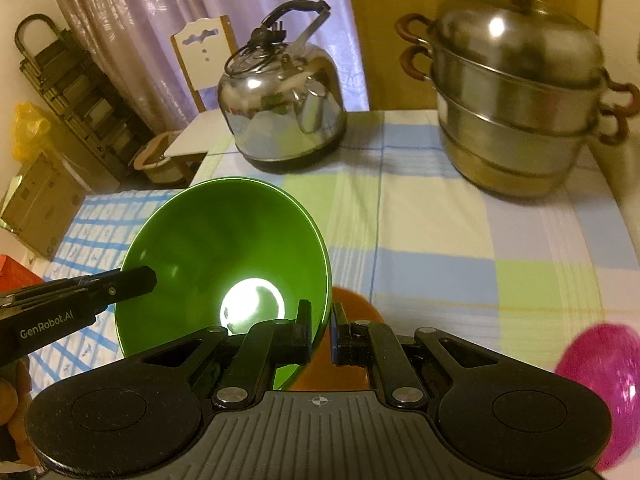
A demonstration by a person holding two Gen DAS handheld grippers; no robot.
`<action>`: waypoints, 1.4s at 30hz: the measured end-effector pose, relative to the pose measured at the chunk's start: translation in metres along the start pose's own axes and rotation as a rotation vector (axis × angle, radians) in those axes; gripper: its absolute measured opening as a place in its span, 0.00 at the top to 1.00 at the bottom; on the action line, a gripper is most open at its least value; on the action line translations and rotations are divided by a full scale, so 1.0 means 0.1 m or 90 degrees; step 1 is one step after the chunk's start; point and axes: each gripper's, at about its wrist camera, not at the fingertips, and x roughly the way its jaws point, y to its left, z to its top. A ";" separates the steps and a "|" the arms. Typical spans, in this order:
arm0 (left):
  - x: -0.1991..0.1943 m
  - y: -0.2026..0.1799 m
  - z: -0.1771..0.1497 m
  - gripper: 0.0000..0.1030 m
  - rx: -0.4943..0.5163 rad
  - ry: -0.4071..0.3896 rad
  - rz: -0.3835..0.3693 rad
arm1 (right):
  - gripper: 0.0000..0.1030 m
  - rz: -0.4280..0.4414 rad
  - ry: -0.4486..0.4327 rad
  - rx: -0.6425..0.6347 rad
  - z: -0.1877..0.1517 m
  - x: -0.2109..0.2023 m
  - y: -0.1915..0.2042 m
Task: Organize plates and bowls
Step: 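Lift the green bowl with both grippers and carry it over the orange bowl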
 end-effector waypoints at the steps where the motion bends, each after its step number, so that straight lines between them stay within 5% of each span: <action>1: -0.03 -0.03 -0.05 0.93 0.000 0.002 -0.002 | 0.92 0.001 0.000 0.003 -0.05 -0.03 -0.02; 26: -0.44 -0.32 -1.42 0.93 -0.029 0.066 -0.011 | 0.92 0.001 0.001 0.060 -1.60 -0.55 -0.25; 42: -0.37 -0.35 -1.65 0.93 -0.032 0.091 -0.006 | 0.92 -0.002 0.029 0.090 -1.91 -0.49 -0.37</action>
